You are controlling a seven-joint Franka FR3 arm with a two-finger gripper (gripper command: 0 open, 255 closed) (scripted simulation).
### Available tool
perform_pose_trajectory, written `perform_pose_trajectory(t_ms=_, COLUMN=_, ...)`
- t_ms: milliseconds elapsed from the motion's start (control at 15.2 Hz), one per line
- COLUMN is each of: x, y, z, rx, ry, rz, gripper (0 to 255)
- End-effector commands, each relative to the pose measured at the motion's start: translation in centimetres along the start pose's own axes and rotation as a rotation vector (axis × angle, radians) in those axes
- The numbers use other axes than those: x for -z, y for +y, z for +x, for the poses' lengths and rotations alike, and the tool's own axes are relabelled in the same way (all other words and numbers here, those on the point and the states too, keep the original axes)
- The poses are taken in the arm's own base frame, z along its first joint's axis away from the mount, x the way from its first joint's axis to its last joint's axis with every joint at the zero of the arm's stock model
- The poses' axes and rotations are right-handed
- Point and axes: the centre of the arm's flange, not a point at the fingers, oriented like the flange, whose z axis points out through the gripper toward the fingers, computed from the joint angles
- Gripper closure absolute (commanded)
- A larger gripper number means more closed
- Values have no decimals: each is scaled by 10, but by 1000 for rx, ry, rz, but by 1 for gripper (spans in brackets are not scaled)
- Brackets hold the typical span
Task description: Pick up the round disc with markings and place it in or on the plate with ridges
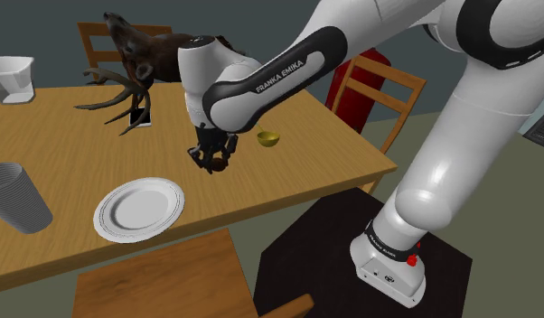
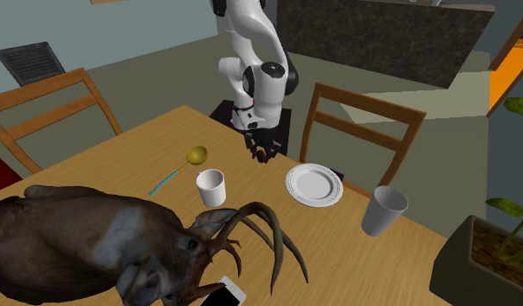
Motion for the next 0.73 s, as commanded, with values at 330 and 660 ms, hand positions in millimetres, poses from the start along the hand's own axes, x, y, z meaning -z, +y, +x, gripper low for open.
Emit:
perform_pose_trajectory(t_ms=330, x=37, y=3, z=1, rx=0, ry=0, rz=0, gripper=255)
perform_pose_trajectory(t_ms=660, x=50, y=-35, z=3, rx=0, ry=0, rz=0, gripper=255)
